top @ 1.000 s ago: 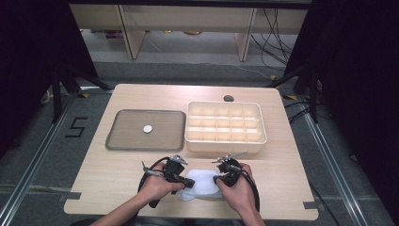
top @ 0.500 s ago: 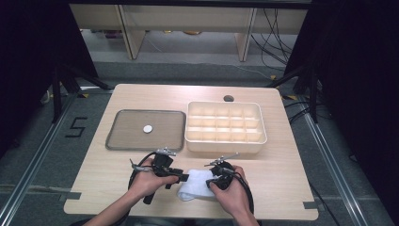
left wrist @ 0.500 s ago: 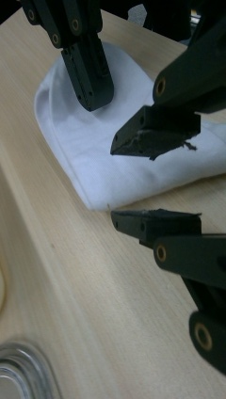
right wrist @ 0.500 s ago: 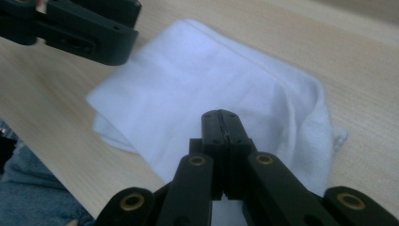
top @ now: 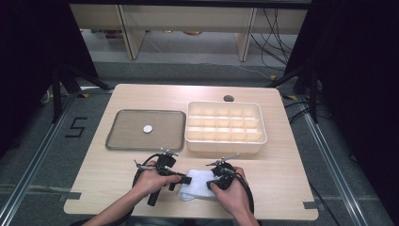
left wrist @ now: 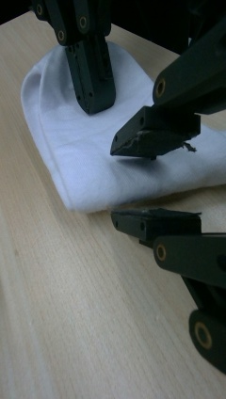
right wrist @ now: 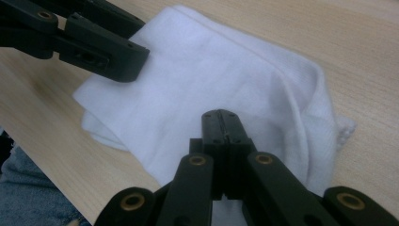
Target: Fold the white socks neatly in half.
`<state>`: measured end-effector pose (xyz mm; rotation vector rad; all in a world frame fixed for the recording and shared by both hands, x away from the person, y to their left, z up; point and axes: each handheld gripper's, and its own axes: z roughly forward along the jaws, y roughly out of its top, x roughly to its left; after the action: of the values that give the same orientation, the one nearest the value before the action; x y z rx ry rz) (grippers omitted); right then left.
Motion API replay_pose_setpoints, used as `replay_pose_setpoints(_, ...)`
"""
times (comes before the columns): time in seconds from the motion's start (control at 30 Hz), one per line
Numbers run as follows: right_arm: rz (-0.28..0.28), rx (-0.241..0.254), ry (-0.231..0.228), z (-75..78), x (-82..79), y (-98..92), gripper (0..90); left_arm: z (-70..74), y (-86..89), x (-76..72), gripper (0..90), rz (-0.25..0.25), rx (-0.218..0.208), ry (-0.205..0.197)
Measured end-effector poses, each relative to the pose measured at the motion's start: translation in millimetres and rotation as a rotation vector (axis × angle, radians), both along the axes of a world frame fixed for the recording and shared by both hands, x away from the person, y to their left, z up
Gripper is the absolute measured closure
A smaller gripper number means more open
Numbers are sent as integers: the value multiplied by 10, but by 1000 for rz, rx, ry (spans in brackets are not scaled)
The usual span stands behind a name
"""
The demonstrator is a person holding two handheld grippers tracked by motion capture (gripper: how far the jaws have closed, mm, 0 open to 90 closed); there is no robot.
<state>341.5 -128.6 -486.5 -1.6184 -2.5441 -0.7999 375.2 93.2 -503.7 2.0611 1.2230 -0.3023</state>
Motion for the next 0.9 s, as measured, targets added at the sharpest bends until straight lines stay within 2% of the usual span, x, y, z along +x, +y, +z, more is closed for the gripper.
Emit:
replay_pose_setpoints(0.03, -2, -3, 0, -1, -1, 0, 900, -5, -10, 5, 632, -7, 1, -8)
replay_pose_setpoints(0.07, 0, 0, -1, -2, -1, 0, 900, 0, -1, 16, 637, -38, 17, -9)
replay_pose_setpoints(0.13, -1, 0, -1, -3, 0, 2, 900, -6, -46, 9, 651, -6, -4, 2)
replay_pose_setpoints(0.27, -3, -4, -3, -6, -1, 4, 900, -16, -69, 18, 699, -8, -4, 22)
replay_pose_setpoints(0.33, -3, -4, -5, -8, -4, 5, 900, -28, -60, 24, 751, -26, -1, 20)
replay_pose_setpoints(0.37, -3, -4, -7, -7, -6, 7, 900, -32, -73, 16, 767, -12, -12, 20)
replay_pose_setpoints(0.47, -15, 5, 1, -4, -21, 23, 900, -22, -69, 16, 803, -14, -20, 1)
replay_pose_setpoints(0.5, -12, 4, -3, -7, -19, 21, 900, -9, -44, 23, 811, -30, -20, -8)
replay_pose_setpoints(0.53, -12, 4, -2, -8, -20, 23, 900, 13, -50, 12, 817, -11, -37, 0)
replay_pose_setpoints(0.57, -15, 4, -4, -9, -20, 25, 900, 35, -30, 19, 820, -28, -43, -5)
replay_pose_setpoints(0.6, -9, 1, -12, -14, -16, 20, 900, 65, -39, 7, 822, -11, -70, 8)
replay_pose_setpoints(0.63, -12, -7, -18, -16, -15, 23, 900, 93, -28, 9, 823, -21, -72, 8)
replay_pose_setpoints(0.77, -9, -5, -21, -16, -12, 35, 900, 165, -55, -15, 822, -7, -111, 30)
replay_pose_setpoints(0.87, -16, -14, -24, -17, -9, 44, 900, 196, -59, -11, 822, -24, -116, 41)
replay_pose_setpoints(0.9, -17, -15, -21, -17, -8, 46, 900, 203, -44, 0, 822, -50, -103, 36)
